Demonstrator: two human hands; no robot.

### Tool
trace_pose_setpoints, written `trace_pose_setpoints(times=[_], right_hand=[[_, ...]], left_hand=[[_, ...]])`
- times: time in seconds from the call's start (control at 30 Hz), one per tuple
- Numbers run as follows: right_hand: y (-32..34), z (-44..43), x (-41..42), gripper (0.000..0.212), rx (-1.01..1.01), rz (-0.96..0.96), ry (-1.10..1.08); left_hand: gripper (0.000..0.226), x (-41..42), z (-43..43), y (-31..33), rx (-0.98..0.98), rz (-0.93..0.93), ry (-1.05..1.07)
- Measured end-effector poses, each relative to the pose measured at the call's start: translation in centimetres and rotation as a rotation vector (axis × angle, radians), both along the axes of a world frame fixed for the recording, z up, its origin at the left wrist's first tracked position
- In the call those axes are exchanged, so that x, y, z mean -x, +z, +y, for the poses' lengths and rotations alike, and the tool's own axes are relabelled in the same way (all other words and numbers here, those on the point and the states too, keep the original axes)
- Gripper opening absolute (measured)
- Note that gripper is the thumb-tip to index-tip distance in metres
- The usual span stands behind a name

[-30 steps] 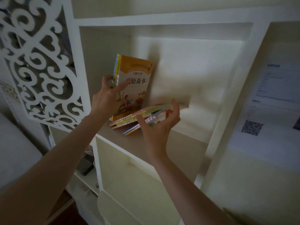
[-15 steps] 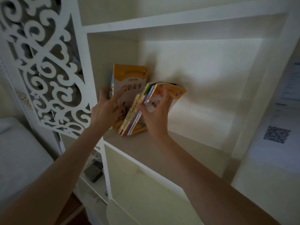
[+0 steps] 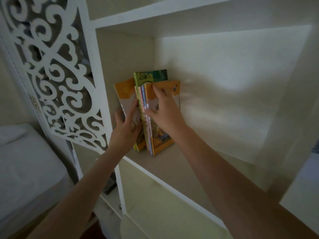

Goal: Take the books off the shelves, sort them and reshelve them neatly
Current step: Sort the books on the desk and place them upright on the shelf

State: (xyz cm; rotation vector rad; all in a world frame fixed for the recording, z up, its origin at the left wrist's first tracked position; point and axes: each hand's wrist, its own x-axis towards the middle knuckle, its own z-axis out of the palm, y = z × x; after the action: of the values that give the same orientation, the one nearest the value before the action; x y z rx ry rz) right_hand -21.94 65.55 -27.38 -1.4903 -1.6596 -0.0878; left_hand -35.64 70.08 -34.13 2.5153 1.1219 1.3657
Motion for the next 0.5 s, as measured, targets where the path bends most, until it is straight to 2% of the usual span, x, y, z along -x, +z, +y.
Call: trace_pose_setpoints(times=[0.13, 0.17, 0.2, 0.27, 0.3, 0.37, 0.43, 0.5], right_hand=[[-3.3, -0.7, -0.2, 0.084, 0.007, 0.006, 0.019], [-3.5, -0.8, -0.3, 0.086, 0.013, 0.006, 0.033], [-3.5, -0.9, -0.4, 0.087, 0.023, 0.019, 0.048], [-3.3, -1.3, -0.5, 0.090, 0.049, 0.091, 0.059], [-3.3, -1.6, -0.5, 0.093, 0.061, 0.129, 0.063], [-3.3, -2.0, -0.6, 0.099, 0.073, 0.178, 0.087], [-3.4, -2.2, -0.8, 0.103, 0.073, 0.202, 0.110], [-3.4, -2.2, -1.0, 0.102, 0.095, 0.206, 0.112]], left_hand=[[0.045, 0.5, 0.8, 1.0, -0.104, 0.129, -0.014], [0.045, 0.6, 0.8, 0.7, -0.207, 0.197, 0.006], [0.051, 0.3, 0.6, 0.5, -0.173, 0.170, 0.012], [0.072, -0.7, -0.7, 0.3, -0.101, -0.046, -0.004], [0.076, -1.3, -1.4, 0.6, -0.056, -0.183, -0.020], [0.082, -2.4, -1.1, 0.8, 0.035, -0.322, -0.114], [0.098, -3.7, 0.0, 1.6, 0.131, -0.332, -0.176], [0.116, -4.7, 0.9, 1.9, 0.128, -0.278, -0.130]])
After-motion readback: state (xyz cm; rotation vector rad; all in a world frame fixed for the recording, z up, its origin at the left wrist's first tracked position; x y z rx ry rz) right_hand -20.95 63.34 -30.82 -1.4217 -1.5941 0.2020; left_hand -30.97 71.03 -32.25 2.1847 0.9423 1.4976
